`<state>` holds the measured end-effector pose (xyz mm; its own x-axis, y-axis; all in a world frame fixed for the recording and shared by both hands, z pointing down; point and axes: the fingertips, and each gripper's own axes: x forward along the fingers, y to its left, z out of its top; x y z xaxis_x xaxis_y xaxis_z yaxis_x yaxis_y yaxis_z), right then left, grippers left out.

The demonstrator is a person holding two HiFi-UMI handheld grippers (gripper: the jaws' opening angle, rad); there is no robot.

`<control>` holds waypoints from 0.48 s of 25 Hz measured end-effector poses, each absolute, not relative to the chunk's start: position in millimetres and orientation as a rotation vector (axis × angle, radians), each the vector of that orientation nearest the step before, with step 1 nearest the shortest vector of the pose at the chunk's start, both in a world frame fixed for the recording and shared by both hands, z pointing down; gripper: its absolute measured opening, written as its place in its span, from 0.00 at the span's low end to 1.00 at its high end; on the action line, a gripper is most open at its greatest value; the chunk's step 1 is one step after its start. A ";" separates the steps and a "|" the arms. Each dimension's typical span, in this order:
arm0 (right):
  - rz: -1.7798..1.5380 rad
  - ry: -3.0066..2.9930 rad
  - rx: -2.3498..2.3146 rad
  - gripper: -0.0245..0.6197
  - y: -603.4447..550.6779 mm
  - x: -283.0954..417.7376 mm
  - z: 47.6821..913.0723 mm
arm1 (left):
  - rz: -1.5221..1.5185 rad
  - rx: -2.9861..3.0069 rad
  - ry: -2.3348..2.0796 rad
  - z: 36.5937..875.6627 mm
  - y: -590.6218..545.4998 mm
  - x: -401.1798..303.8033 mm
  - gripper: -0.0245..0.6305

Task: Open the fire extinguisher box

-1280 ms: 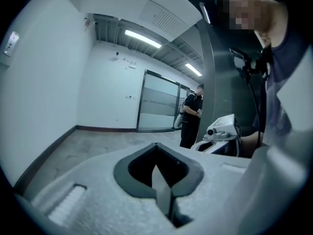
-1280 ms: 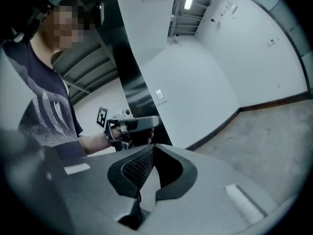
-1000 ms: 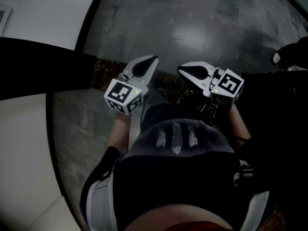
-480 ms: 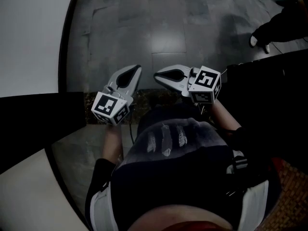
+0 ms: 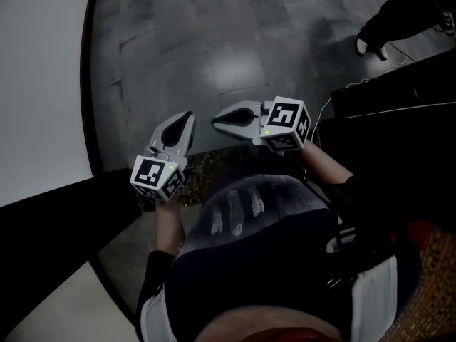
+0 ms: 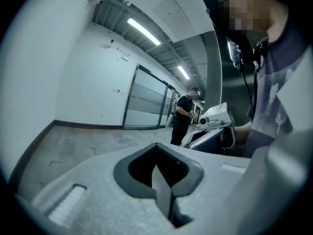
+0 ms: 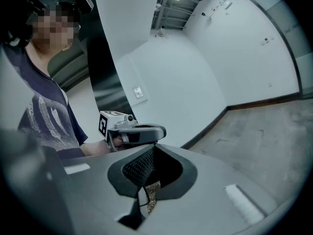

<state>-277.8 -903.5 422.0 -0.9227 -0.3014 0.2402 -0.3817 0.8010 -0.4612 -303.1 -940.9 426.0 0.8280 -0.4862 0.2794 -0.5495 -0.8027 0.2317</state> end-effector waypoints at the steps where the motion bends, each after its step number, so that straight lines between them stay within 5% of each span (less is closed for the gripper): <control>1: 0.783 -2.838 0.530 0.04 -915.6 -273.9 420.0 | 0.310 2.703 -0.794 424.5 -953.7 -299.2 0.04; 12: 0.824 -2.936 0.537 0.04 -1042.1 -210.3 415.9 | 0.387 2.654 -0.947 415.8 -1075.7 -255.5 0.04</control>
<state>-210.3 -1042.1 415.9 -0.9390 -0.3165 0.1348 -0.3404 0.7983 -0.4969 -255.5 -1075.7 415.8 0.7469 -0.5679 0.3458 -0.6476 -0.7392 0.1848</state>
